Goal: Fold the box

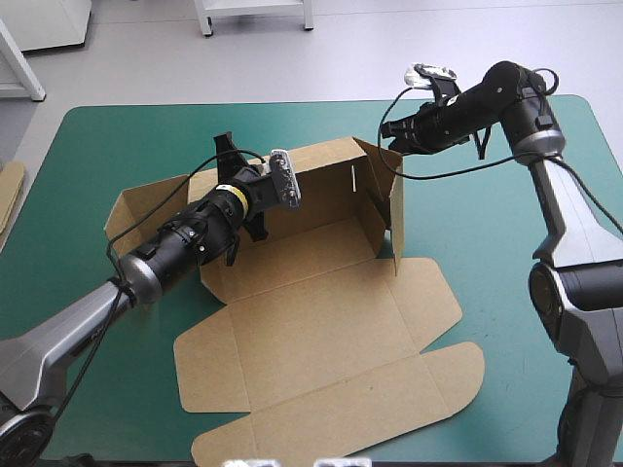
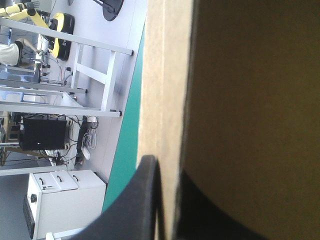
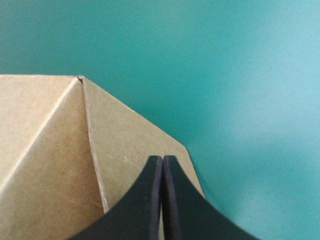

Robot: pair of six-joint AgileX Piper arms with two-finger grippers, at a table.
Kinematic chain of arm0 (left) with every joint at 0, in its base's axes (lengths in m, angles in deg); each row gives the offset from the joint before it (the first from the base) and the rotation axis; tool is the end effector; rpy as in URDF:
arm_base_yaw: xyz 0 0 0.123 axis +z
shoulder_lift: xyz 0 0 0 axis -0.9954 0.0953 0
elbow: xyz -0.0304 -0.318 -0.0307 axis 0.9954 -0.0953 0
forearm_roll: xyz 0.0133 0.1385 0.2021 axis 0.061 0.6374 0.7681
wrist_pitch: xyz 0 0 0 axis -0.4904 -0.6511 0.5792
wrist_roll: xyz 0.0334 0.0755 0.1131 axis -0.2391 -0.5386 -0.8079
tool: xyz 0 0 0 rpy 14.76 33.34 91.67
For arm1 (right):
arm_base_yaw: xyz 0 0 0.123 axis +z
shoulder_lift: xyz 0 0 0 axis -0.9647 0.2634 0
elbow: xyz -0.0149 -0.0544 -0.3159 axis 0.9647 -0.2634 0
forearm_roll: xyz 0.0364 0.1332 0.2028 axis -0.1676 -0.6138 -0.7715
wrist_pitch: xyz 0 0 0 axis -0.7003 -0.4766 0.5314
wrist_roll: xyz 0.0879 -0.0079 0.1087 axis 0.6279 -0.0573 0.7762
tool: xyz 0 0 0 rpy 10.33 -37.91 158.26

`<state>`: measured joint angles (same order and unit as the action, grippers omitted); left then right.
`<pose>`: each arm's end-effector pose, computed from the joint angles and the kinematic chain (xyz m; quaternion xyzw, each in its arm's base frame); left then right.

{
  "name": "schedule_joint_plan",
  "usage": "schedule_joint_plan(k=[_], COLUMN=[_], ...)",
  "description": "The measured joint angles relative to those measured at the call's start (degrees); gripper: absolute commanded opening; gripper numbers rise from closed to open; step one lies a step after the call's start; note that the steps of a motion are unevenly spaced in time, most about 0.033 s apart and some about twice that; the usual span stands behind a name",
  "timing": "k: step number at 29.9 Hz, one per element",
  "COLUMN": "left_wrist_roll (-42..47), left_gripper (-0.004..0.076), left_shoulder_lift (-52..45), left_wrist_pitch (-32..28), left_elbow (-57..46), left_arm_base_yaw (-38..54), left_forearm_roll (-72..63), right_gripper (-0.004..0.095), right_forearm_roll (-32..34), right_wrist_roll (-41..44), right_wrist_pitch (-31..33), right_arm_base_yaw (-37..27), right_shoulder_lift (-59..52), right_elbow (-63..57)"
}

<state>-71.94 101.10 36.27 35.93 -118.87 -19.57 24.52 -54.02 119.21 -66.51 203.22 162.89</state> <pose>0.3417 -0.1838 0.3286 0.5668 0.6609 0.2177 0.4410 0.4621 0.1379 0.3537 -0.1231 0.9225 0.2730 0.2435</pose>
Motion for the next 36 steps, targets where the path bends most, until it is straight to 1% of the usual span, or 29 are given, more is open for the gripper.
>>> schedule_joint_plan(k=[8,13,21,28,33,36], left_wrist_roll=[0.9,1.3,1.5,1.6,1.6,1.5], left_gripper=[-0.0008,-0.0008,-0.0008,-0.0008,-0.0008,-0.0008], left_shoulder_lift=[0.0,0.0,0.0,0.0,0.0,0.0], left_wrist_pitch=[-0.1,-0.1,-0.2,-0.2,-0.3,-0.4], left_elbow=[0.0,0.0,0.0,0.0,0.0,-0.2], left_arm_base_yaw=[0.0,0.0,0.0,0.1,0.1,0.1], left_forearm_roll=[0.0,0.0,0.0,-0.1,-0.1,-0.1], right_gripper=[-0.0013,-0.0013,-0.0013,-0.0013,-0.0013,-0.0013], right_forearm_roll=[-2.2,-3.0,-8.4,-13.7,-23.1,-27.1], right_wrist_roll=[-4.5,-8.1,-14.9,-25.8,-38.0,-43.1], right_wrist_pitch=[-1.0,-4.7,-12.4,-20.5,-26.0,-27.9], right_arm_base_yaw=[0.0,0.0,0.0,0.0,0.0,0.0], right_shoulder_lift=[-2.2,-7.1,-13.2,-18.6,-21.7,-22.4], right_elbow=[-8.4,-14.6,-27.6,-39.5,-48.8,-52.2])
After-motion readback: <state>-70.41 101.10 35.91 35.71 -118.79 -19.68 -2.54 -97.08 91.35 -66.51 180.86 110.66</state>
